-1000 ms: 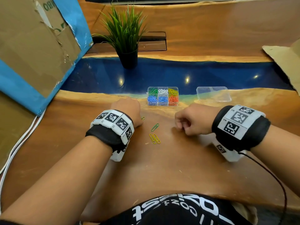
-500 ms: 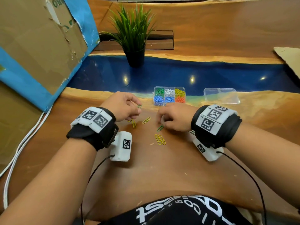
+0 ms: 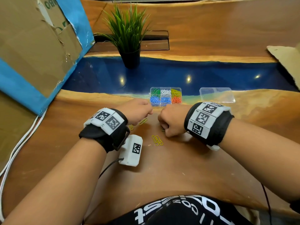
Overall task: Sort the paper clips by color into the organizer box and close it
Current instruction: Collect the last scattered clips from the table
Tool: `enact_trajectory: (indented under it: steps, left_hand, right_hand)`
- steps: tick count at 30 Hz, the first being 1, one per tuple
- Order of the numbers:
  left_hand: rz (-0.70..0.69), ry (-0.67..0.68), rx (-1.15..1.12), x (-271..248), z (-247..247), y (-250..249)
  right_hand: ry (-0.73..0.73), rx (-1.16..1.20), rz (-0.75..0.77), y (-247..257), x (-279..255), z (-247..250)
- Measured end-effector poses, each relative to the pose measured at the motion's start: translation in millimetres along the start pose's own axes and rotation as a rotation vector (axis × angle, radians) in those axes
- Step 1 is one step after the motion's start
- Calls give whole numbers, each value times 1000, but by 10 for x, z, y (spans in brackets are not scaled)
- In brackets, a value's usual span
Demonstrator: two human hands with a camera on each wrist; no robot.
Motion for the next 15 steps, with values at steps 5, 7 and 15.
enact_trajectory:
  steps: [5,7,15]
  left_hand:
    - [-33,-37,100,17,-92,-126]
    - [-62,-79,190,28,-87,-178]
    - [-115,-118,265,78,-135,-425]
  right_hand:
    - [-150,275,-122,-309,-383,44]
    - [-177,301,-172,-433,-559,49]
    - [-129,230,-273,-413,-787,-181]
Point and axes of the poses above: each hand's wrist, its own x-axis towards the middle knuckle, its own z-axis out of the back of the hand, y = z × x, the point moved 8 cm from there along x, towards the middle knuckle, and after that the axes turned 14 degrees about z, right-handed, at the moved point
